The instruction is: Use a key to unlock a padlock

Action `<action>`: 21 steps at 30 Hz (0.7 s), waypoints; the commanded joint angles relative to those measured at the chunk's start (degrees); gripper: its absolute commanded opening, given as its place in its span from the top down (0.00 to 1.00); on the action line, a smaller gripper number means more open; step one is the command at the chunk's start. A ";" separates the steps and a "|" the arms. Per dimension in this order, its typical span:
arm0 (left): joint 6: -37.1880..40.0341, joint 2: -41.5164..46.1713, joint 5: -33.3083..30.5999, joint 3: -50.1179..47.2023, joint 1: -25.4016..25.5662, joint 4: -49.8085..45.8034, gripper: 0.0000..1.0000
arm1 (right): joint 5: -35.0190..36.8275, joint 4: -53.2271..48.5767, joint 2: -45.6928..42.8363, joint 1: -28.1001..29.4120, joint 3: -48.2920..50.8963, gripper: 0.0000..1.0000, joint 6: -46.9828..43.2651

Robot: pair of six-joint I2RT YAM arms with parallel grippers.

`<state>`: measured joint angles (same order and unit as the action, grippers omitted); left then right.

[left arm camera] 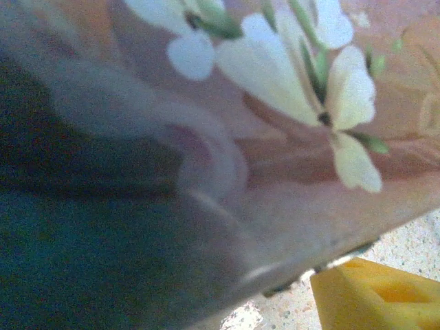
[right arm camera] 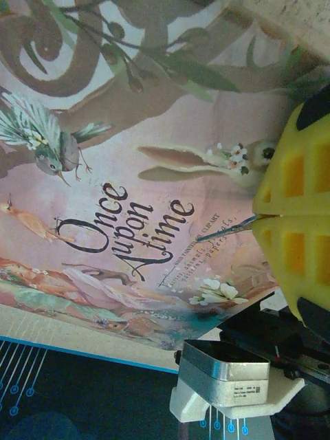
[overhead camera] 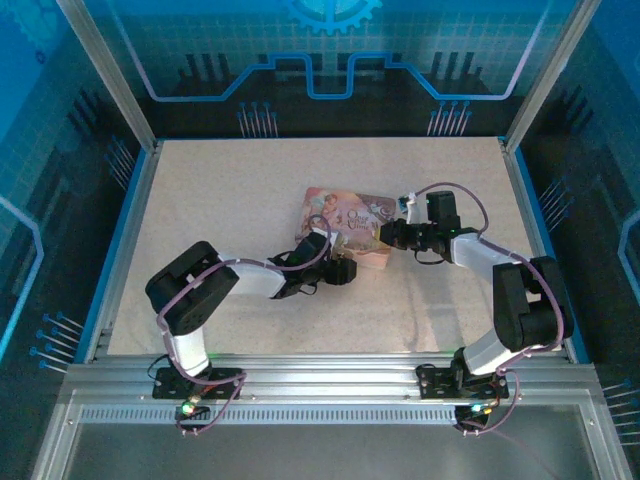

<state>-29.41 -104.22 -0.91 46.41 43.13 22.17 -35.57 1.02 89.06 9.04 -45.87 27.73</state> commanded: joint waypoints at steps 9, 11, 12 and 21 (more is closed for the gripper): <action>2.81 -1.42 -1.23 4.01 0.21 0.07 0.45 | 2.09 -4.64 0.37 0.30 1.13 0.98 -1.23; 2.82 -1.34 -1.33 4.28 0.16 0.06 0.47 | 2.00 -4.55 0.35 0.35 1.09 0.98 -1.20; 2.73 -1.28 -1.31 4.37 0.22 0.11 0.48 | 1.94 -4.45 0.41 0.36 1.18 0.98 -1.18; 1.10 -0.61 -0.83 4.80 0.26 0.95 0.53 | 1.74 -4.36 0.24 0.29 1.28 0.98 -1.07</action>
<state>-28.42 -105.06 -1.52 48.73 43.13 20.49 -35.57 1.10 89.03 9.04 -45.87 27.51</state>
